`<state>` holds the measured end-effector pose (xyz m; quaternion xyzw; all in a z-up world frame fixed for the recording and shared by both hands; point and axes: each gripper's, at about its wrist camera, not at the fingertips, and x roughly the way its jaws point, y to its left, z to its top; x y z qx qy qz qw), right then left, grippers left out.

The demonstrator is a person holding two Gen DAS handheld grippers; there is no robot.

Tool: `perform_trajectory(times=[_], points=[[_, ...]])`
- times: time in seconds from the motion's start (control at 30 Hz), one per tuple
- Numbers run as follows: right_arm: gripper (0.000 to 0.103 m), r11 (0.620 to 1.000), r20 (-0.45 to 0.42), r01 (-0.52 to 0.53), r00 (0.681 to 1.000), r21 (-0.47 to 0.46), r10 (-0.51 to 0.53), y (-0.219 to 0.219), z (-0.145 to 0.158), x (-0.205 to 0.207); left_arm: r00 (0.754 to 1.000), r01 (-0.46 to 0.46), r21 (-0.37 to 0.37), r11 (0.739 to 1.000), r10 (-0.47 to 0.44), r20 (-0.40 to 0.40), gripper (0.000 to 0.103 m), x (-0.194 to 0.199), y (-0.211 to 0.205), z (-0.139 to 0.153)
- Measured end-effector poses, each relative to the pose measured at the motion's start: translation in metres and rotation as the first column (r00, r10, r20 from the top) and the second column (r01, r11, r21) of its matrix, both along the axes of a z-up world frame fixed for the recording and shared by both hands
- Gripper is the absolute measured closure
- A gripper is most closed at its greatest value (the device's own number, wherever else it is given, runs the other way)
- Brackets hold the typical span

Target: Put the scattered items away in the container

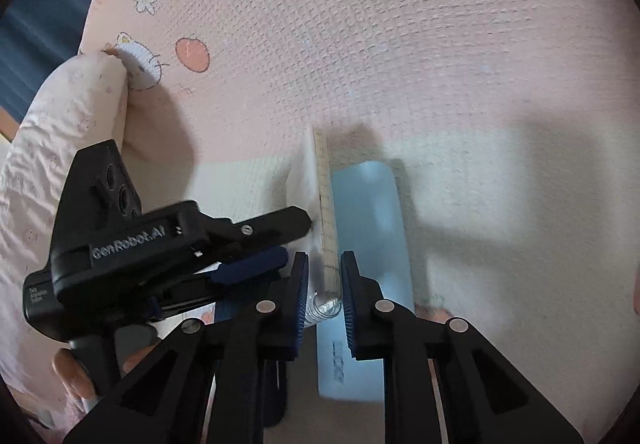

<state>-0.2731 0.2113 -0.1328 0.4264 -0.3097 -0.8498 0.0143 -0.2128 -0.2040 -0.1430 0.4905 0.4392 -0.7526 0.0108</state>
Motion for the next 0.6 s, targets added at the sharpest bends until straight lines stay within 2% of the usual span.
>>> perform_trajectory(times=[0.13,0.27,0.43,0.6], points=[[0.091,0.999,0.009,0.033,0.999,-0.021,-0.033,0.007,0.002,0.023,1.0,0.013,0.018,1.0,-0.013,-0.001,0.048,0.011,0.015,0.001],[0.091,0.997,0.006,0.069,0.998,-0.02,-0.068,0.011,0.003,0.052,1.0,0.029,0.028,0.999,-0.029,0.009,0.059,0.028,0.029,0.0],[0.091,0.988,0.022,0.137,0.991,-0.077,-0.135,0.016,-0.005,0.095,0.995,0.098,0.03,0.995,-0.099,0.011,0.06,0.051,0.053,-0.004],[0.091,0.985,0.048,0.167,0.985,-0.052,-0.165,0.014,-0.004,0.123,0.99,0.139,0.03,0.99,-0.14,0.027,0.06,0.069,0.077,-0.004]])
